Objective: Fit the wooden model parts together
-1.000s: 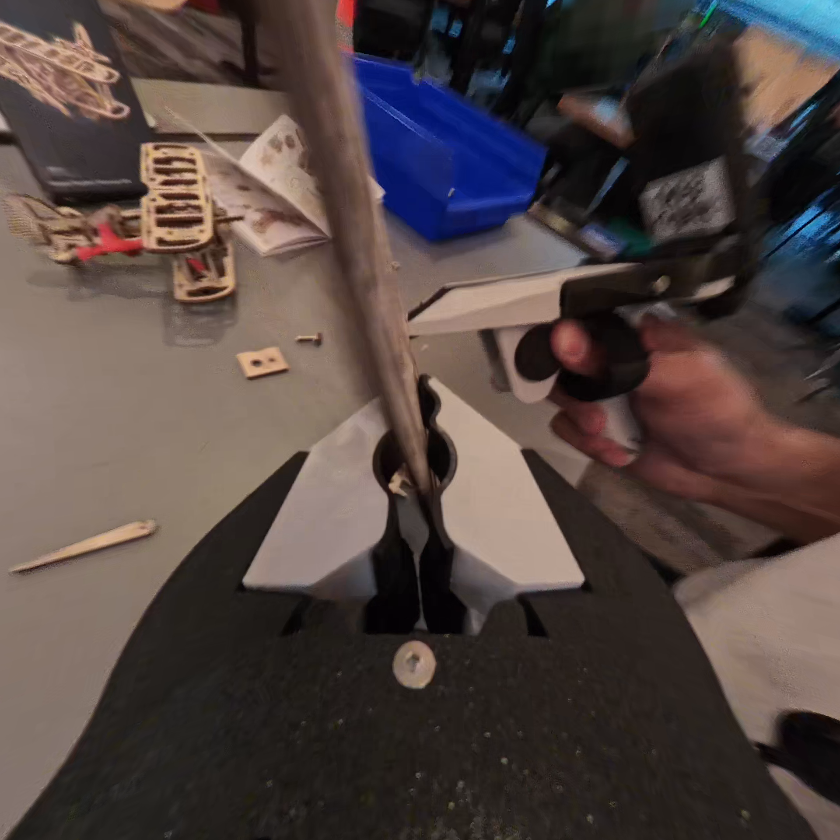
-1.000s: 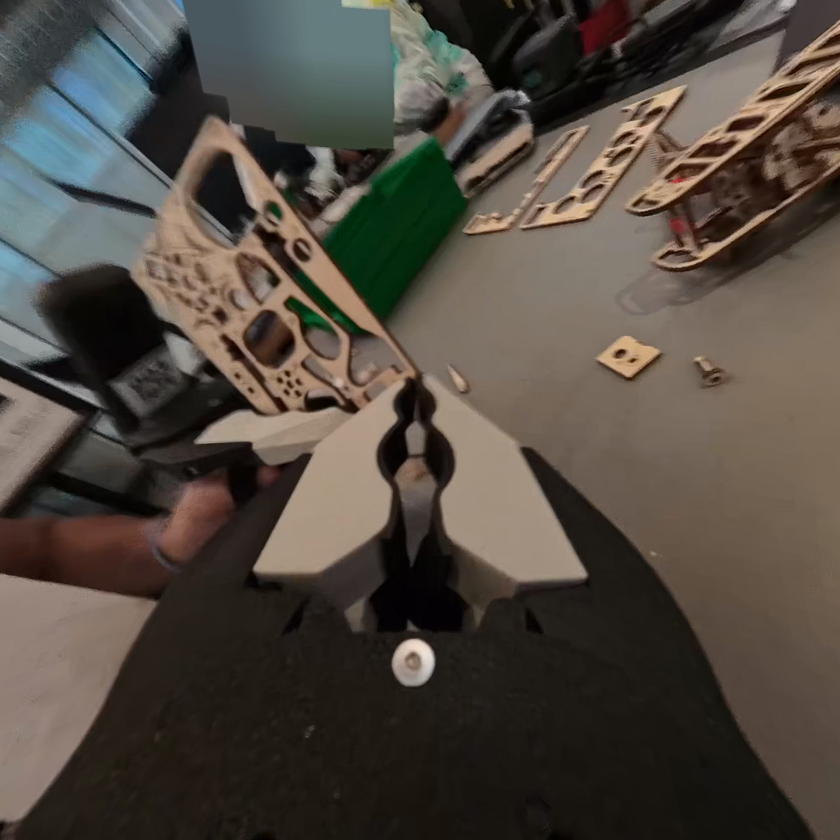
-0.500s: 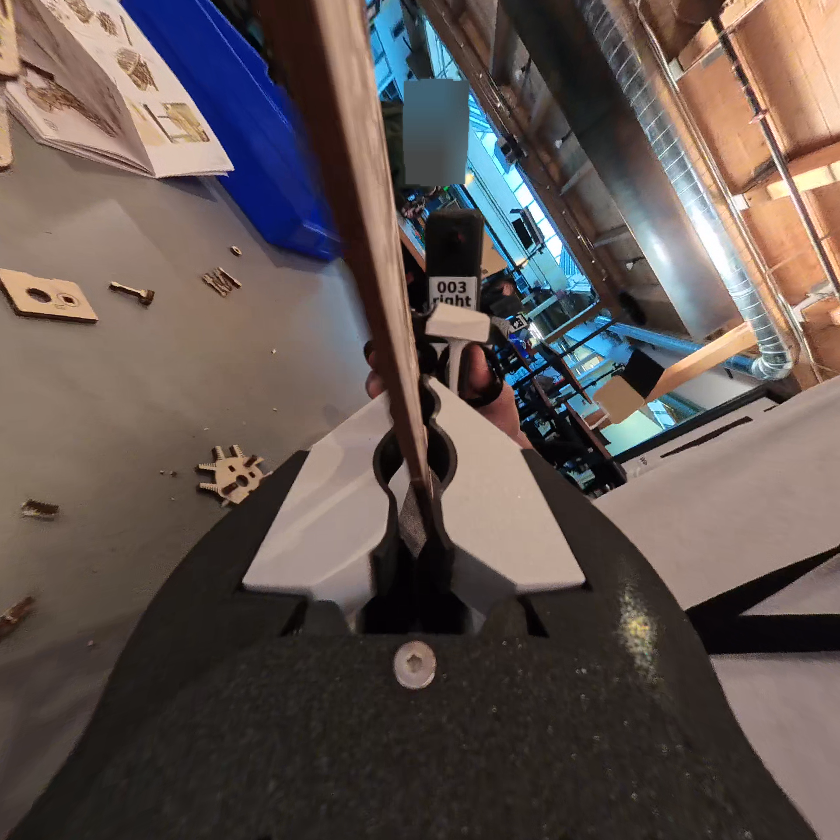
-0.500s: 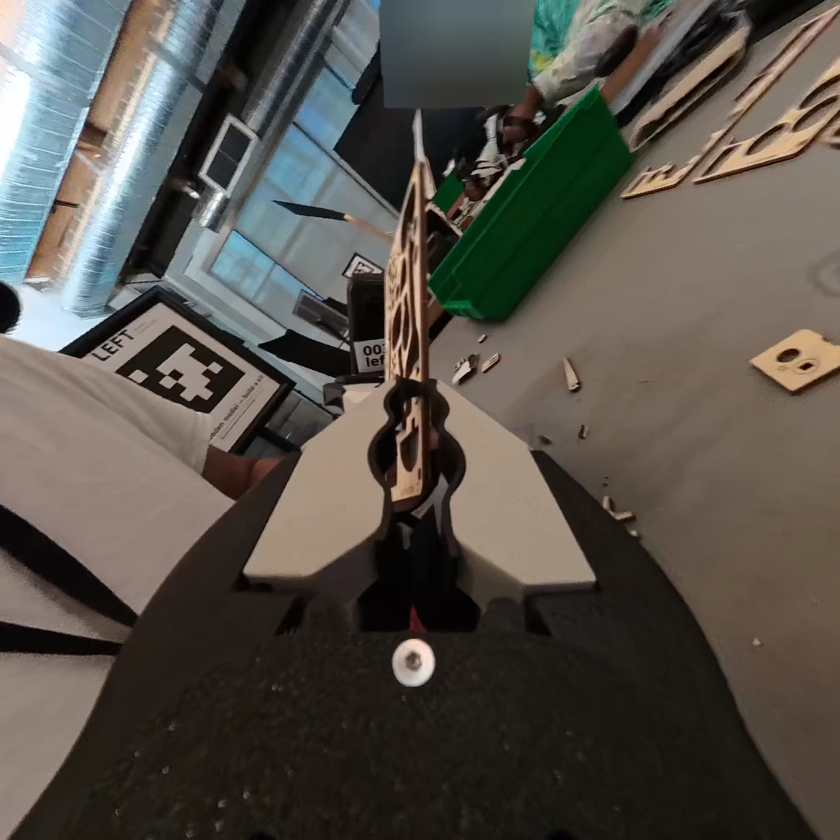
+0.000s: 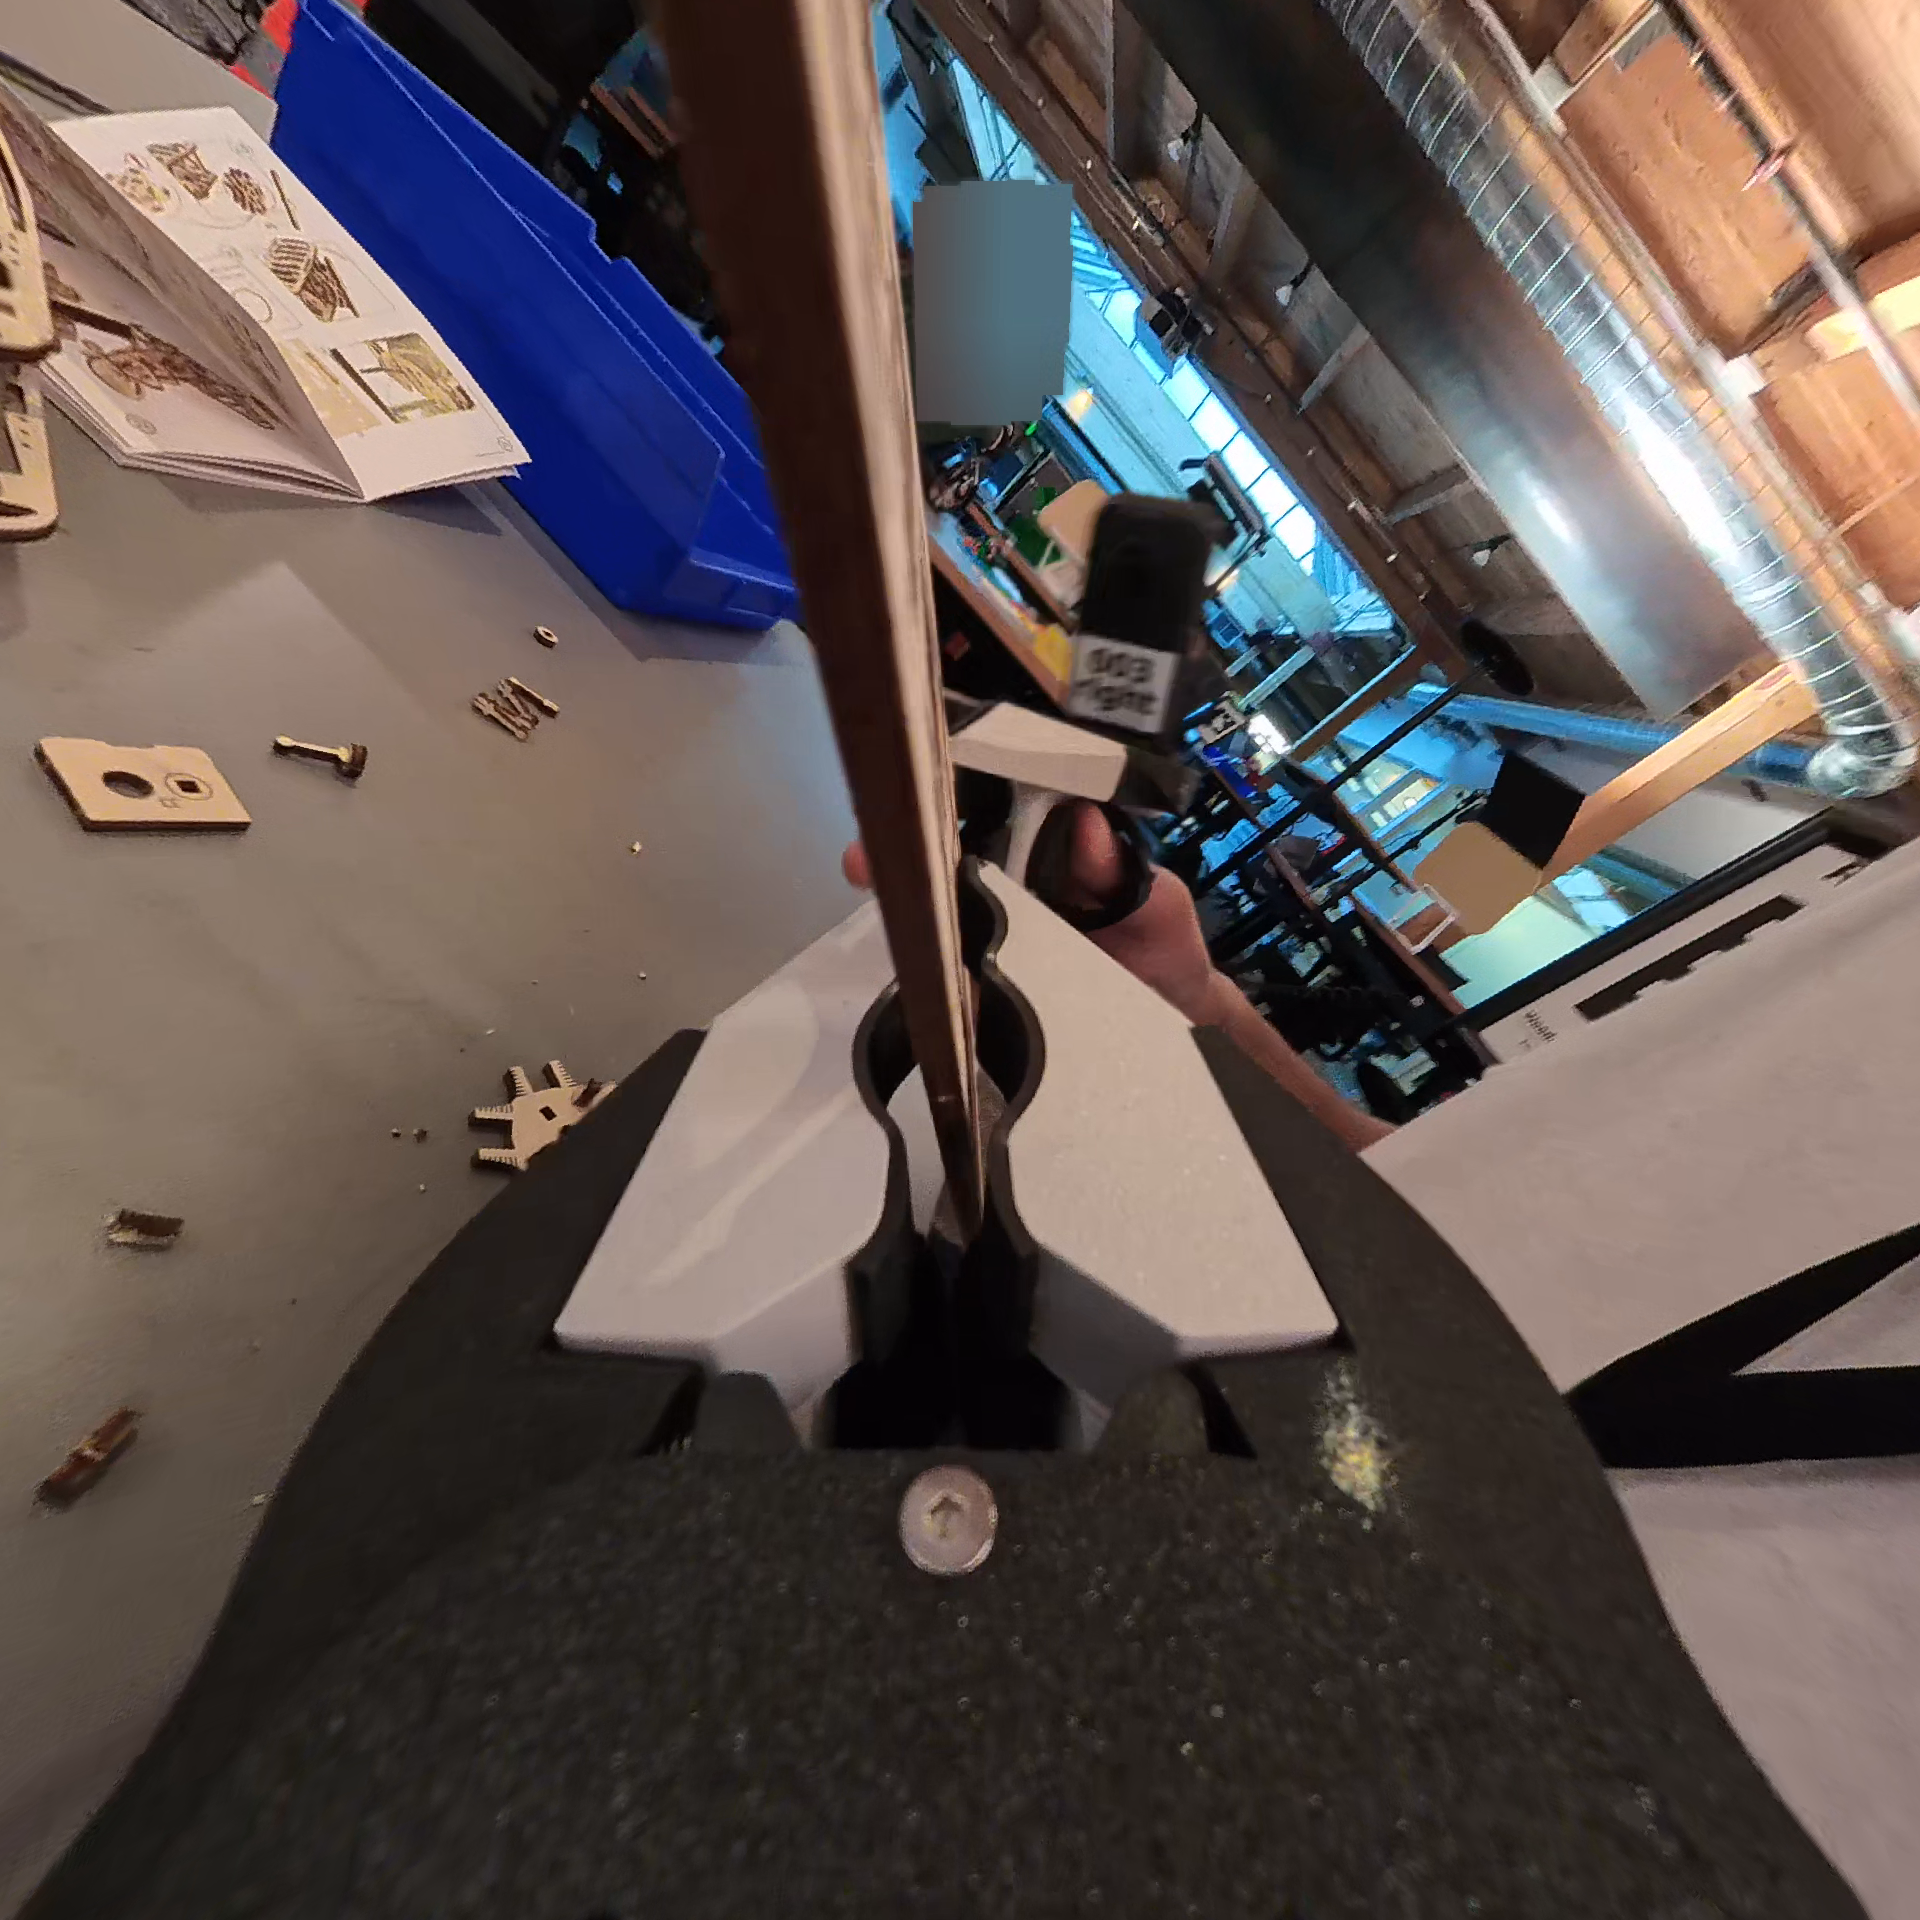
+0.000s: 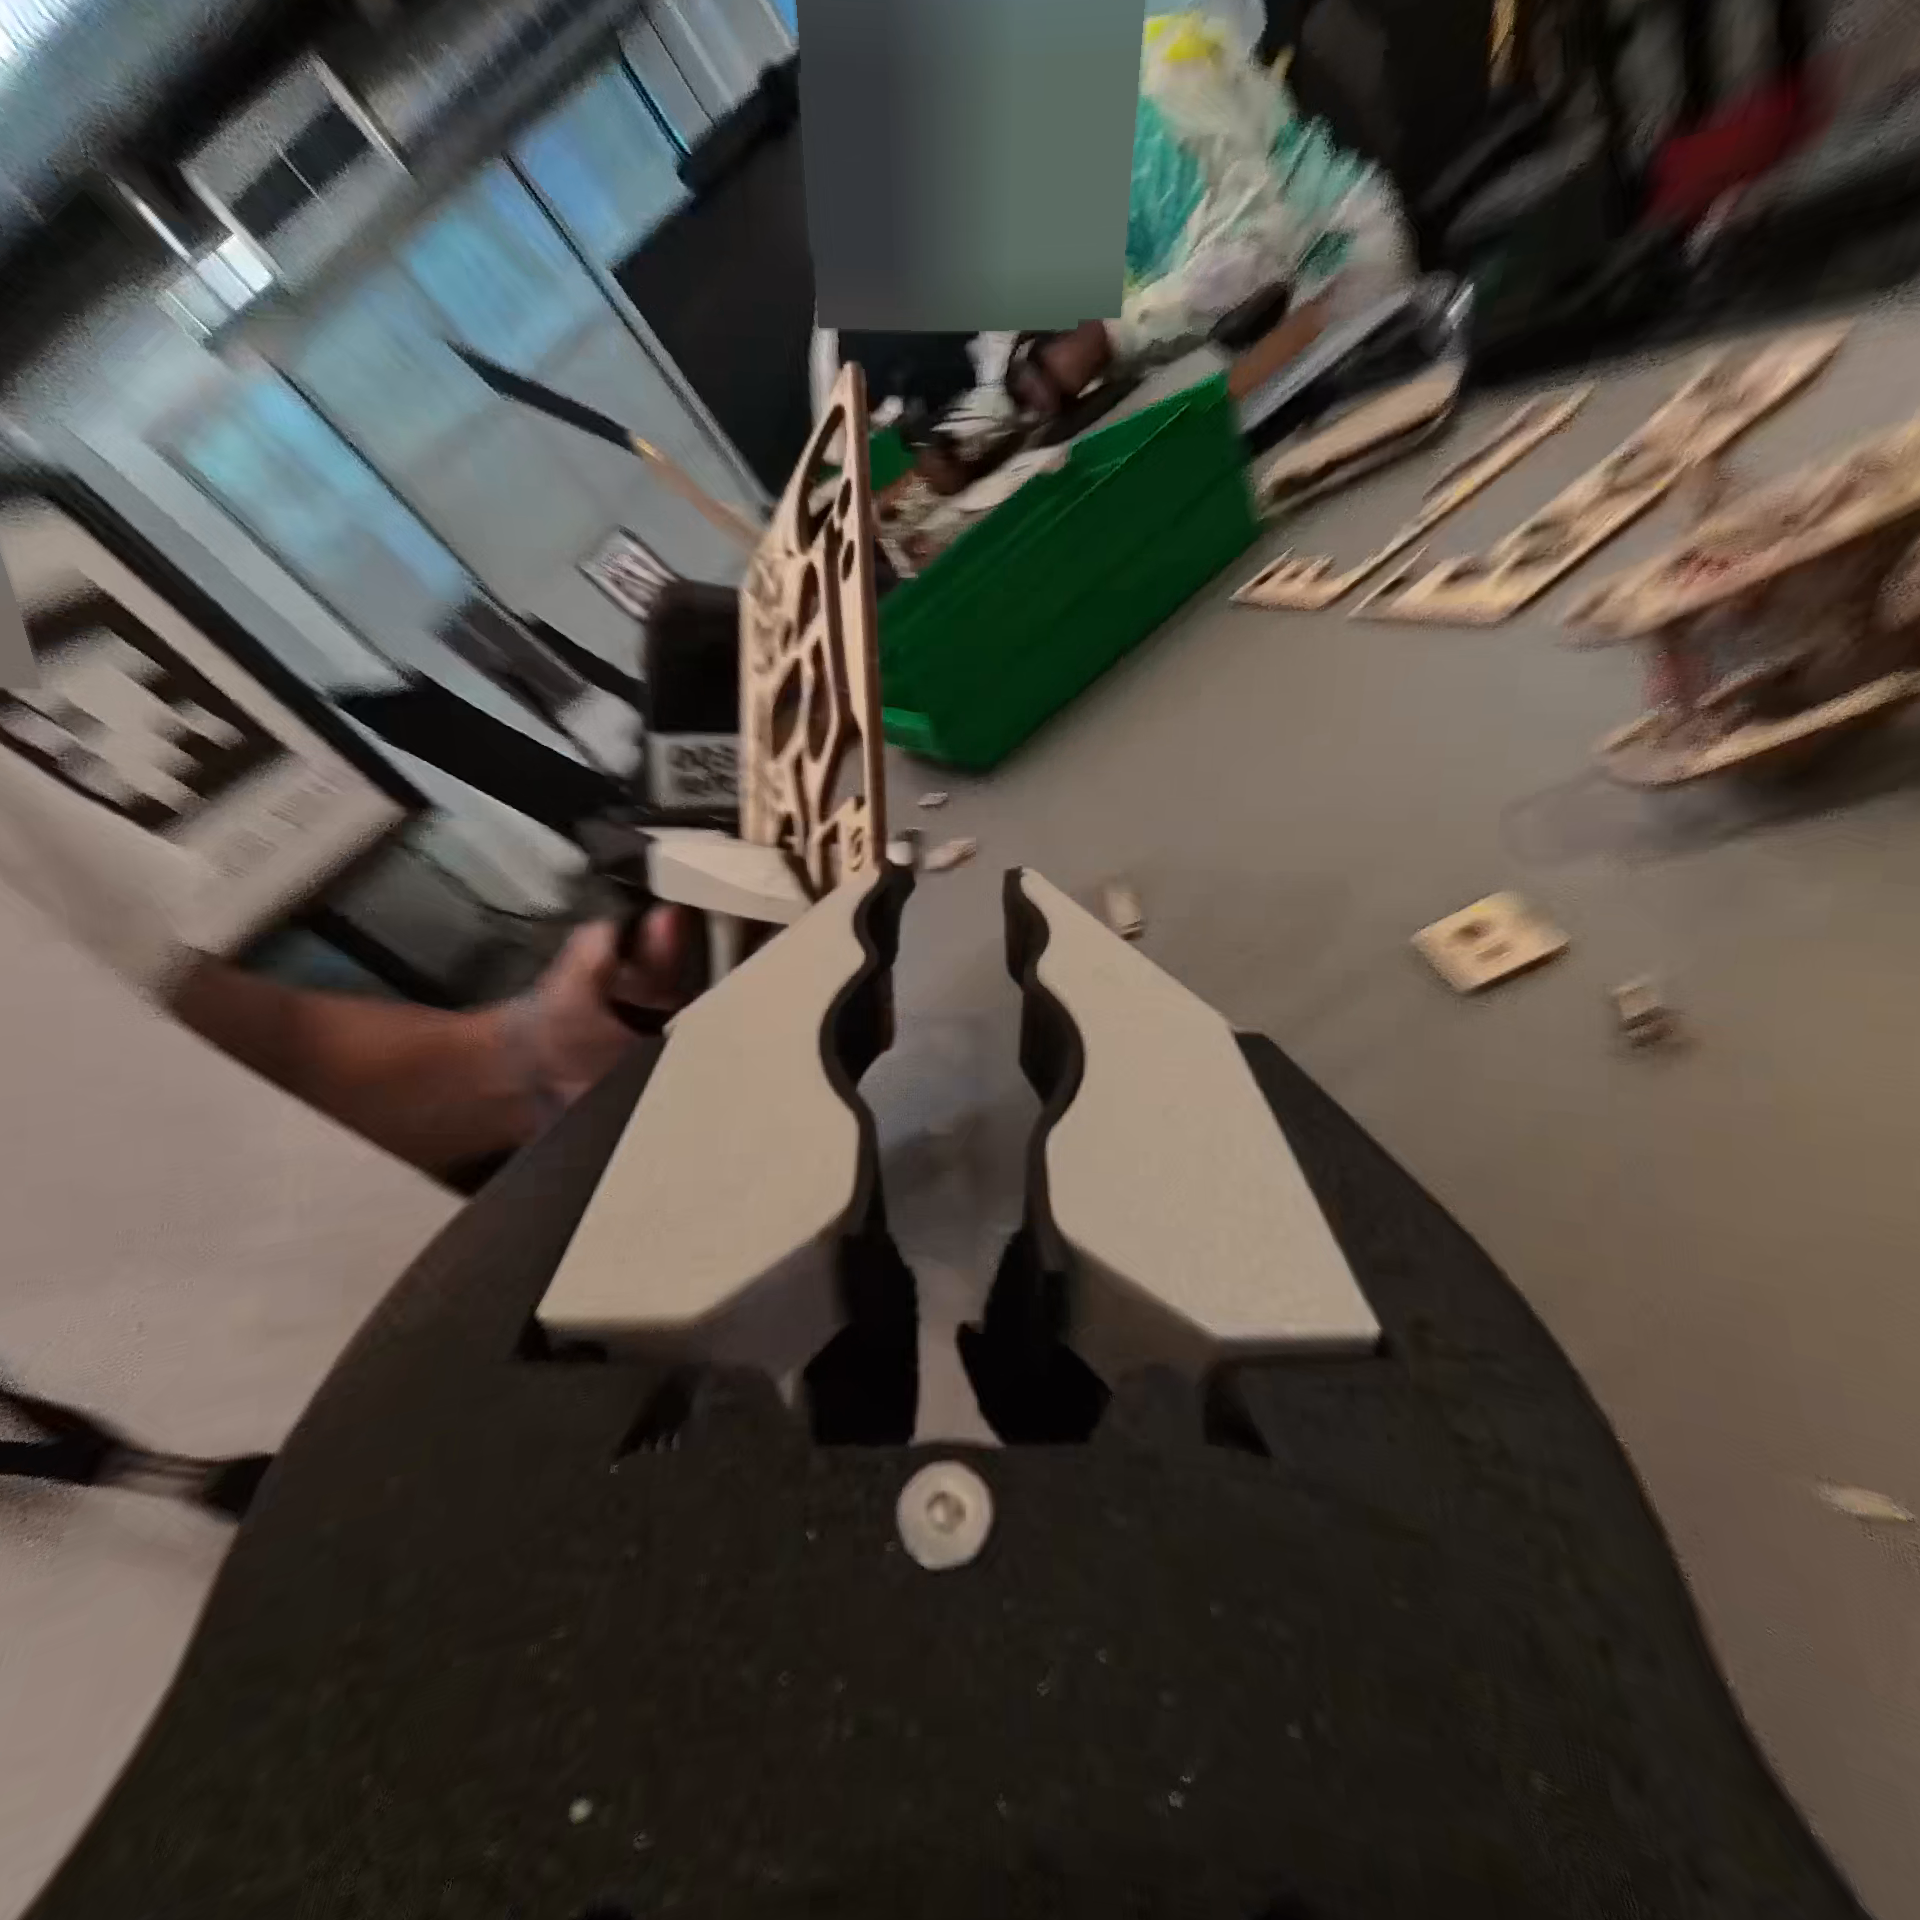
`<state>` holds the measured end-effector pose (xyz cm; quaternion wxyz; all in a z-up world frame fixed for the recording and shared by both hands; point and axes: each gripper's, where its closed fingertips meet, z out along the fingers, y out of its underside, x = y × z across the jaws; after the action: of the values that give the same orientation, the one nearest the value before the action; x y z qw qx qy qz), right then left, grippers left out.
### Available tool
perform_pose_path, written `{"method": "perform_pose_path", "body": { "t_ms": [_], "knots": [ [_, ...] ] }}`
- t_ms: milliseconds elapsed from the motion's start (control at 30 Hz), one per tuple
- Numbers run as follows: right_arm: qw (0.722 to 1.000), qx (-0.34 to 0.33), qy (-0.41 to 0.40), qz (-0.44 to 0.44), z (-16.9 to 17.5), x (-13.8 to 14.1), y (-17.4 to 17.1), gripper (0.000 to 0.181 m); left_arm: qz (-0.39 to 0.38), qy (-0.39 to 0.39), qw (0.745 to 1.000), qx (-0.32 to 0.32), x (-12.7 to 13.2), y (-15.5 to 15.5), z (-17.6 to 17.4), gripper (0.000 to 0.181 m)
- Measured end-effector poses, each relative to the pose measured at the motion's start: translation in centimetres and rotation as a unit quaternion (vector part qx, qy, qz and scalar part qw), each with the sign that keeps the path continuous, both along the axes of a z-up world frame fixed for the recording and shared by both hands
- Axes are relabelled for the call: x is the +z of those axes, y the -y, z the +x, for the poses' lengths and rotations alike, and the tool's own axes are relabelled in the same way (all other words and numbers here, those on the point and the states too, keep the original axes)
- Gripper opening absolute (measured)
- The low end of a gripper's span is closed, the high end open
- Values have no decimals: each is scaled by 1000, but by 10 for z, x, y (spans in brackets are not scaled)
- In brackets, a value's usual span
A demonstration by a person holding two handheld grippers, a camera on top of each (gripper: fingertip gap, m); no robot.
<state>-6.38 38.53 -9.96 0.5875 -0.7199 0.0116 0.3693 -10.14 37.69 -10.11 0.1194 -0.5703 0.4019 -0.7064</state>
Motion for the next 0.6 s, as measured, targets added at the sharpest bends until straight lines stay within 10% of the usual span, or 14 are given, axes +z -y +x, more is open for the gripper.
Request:
{"method": "perform_pose_path", "body": {
  "t_ms": [233,600],
  "knots": [
    [947,-116,267,138,1,21,8,38,63,-11,998,17,-1,0,0,1],
    [999,11,2,51,-31,30,17,9,63,33,997,-30,20,17,-11,0]
  ]
}}
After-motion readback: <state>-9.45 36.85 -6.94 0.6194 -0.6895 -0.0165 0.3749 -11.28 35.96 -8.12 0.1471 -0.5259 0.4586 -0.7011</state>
